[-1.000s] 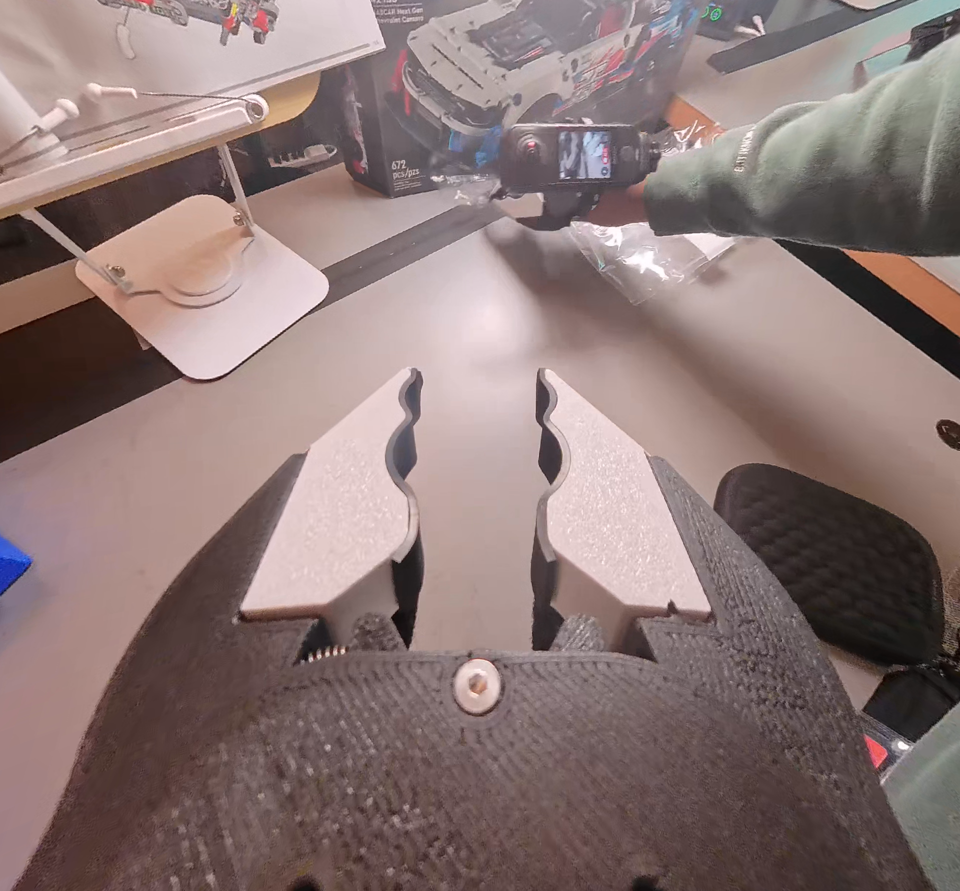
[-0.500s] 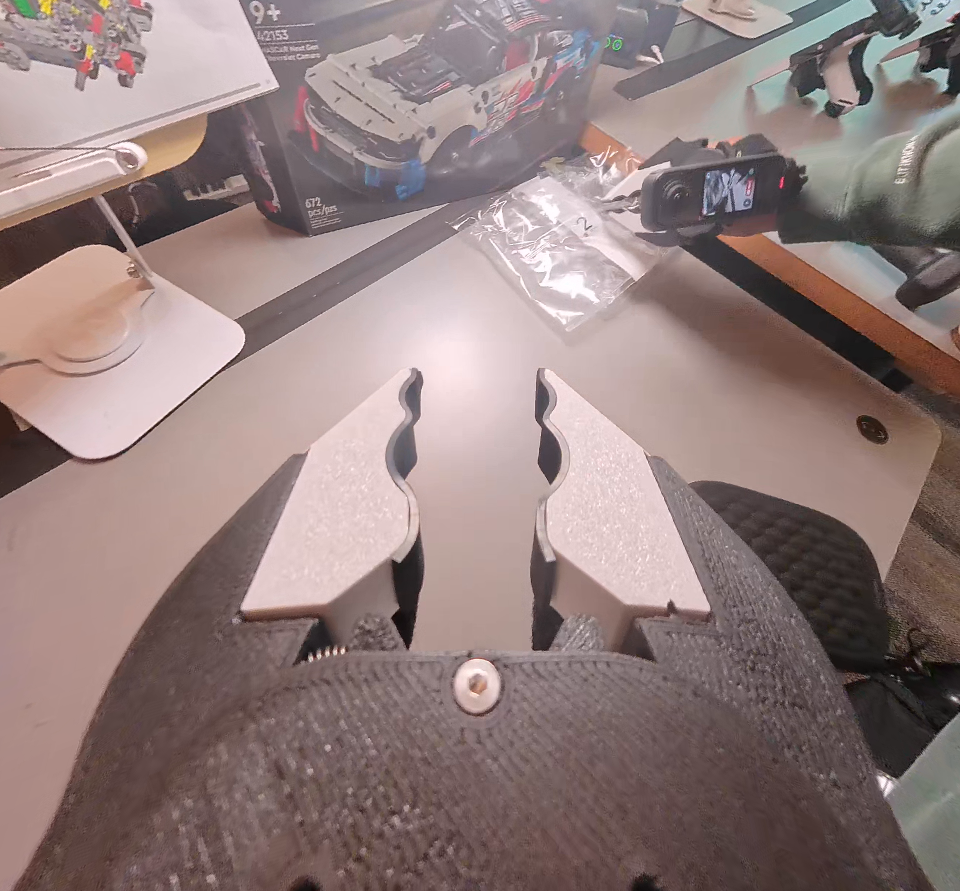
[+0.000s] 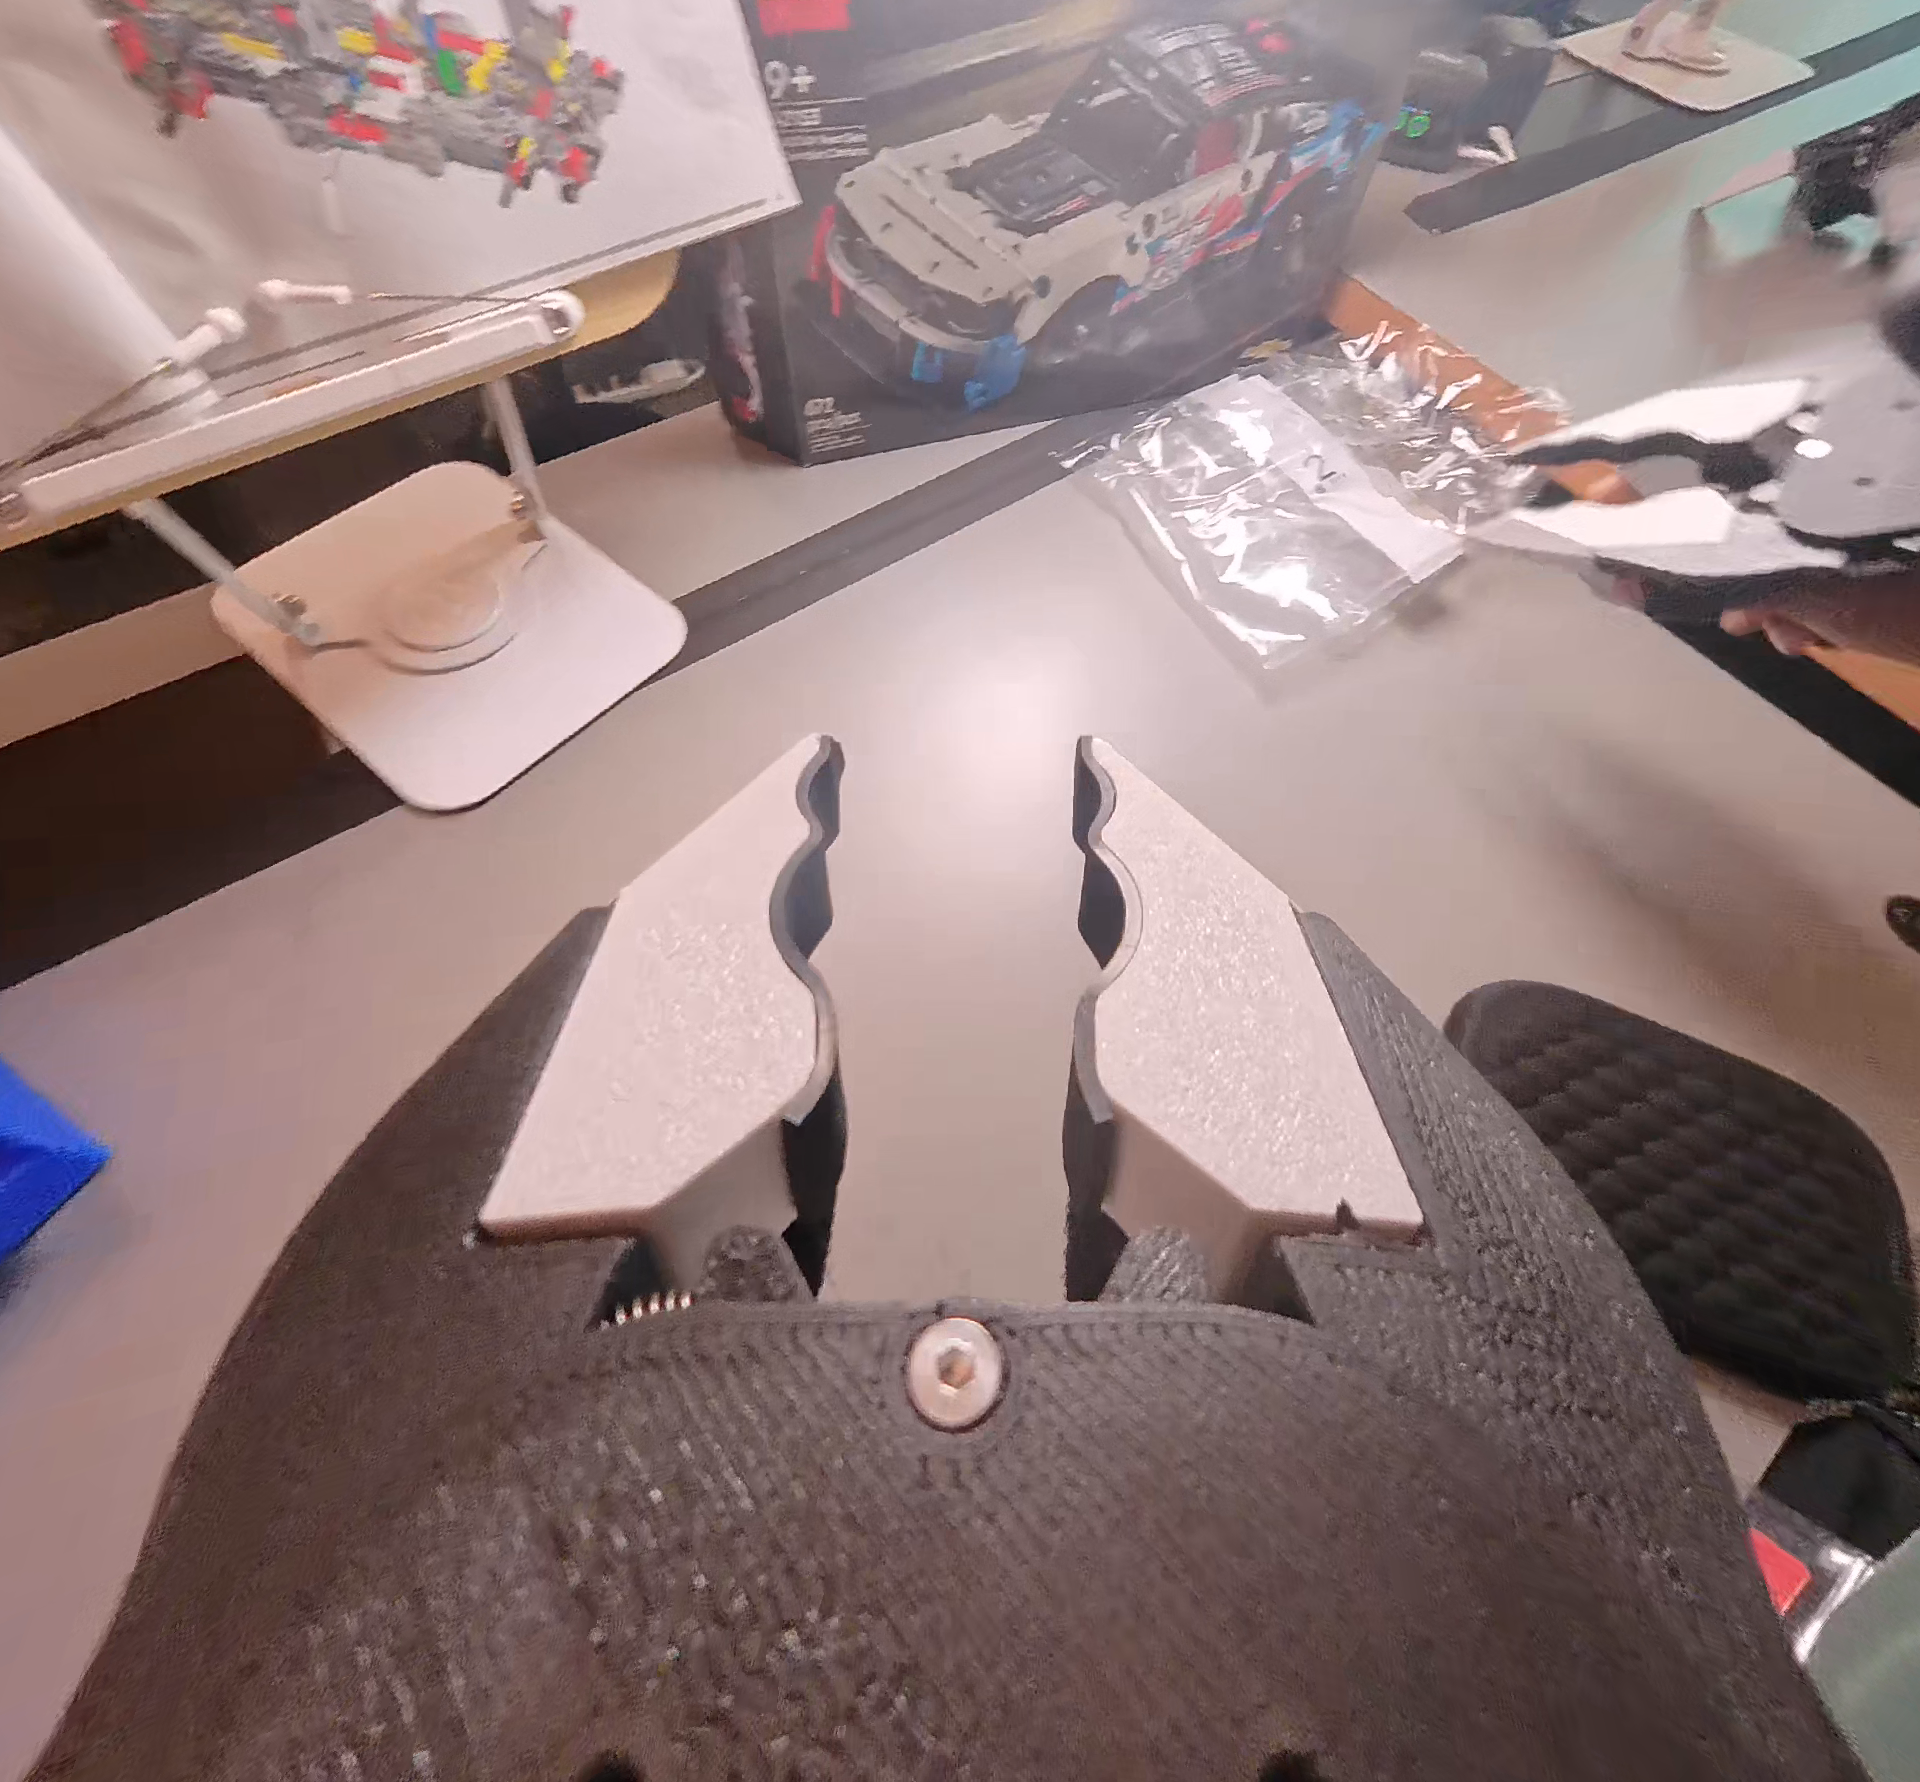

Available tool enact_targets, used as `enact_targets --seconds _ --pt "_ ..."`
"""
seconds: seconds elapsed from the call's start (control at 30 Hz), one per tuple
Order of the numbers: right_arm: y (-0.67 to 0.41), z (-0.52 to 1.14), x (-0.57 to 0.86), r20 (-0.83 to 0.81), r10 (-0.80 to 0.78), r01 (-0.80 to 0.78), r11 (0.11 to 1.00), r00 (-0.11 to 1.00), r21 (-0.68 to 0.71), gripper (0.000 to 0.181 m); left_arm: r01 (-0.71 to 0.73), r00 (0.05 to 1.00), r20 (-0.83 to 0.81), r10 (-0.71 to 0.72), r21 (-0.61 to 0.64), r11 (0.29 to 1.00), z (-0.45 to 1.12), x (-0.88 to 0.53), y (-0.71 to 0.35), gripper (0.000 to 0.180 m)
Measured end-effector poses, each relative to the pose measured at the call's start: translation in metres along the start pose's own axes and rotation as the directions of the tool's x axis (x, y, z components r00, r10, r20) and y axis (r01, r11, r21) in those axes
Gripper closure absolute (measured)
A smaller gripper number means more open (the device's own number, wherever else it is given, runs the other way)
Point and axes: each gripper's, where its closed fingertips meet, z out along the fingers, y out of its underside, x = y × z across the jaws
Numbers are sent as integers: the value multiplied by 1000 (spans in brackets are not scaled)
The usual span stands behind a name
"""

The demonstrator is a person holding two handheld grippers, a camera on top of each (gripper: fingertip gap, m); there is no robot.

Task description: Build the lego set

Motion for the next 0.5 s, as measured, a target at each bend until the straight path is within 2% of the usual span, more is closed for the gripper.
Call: enact_targets --seconds 0.07,0.13,0.2,0.3,0.4,0.5 --pt "-12 -13 -42 91 66 -69 997 994 31 138 16 999 52 -16 2 1000 -16 -18 8 136" --pt "-33 -25 -86 187 116 -131 989 976 69 144 45 993 106 -45 4 999 -35 -37 19 136" --pt "-61 -38 -133 310 122 -164 980 943 112 181 86 982 166 -87 12 996 -57 -56 32 136" --pt "-113 -52 -201 454 108 -207 962 885 175 181 169 949 261 -174 39 985 -97 -86 57 137" --pt "-164 -62 -276 587 12 -173 960 810 219 181 246 882 397 -253 70 967 -148 -126 94 138" --pt "-212 -76 -357 711 -143 -84 958 688 274 166 327 772 548 -323 94 940 -208 -172 144 139"
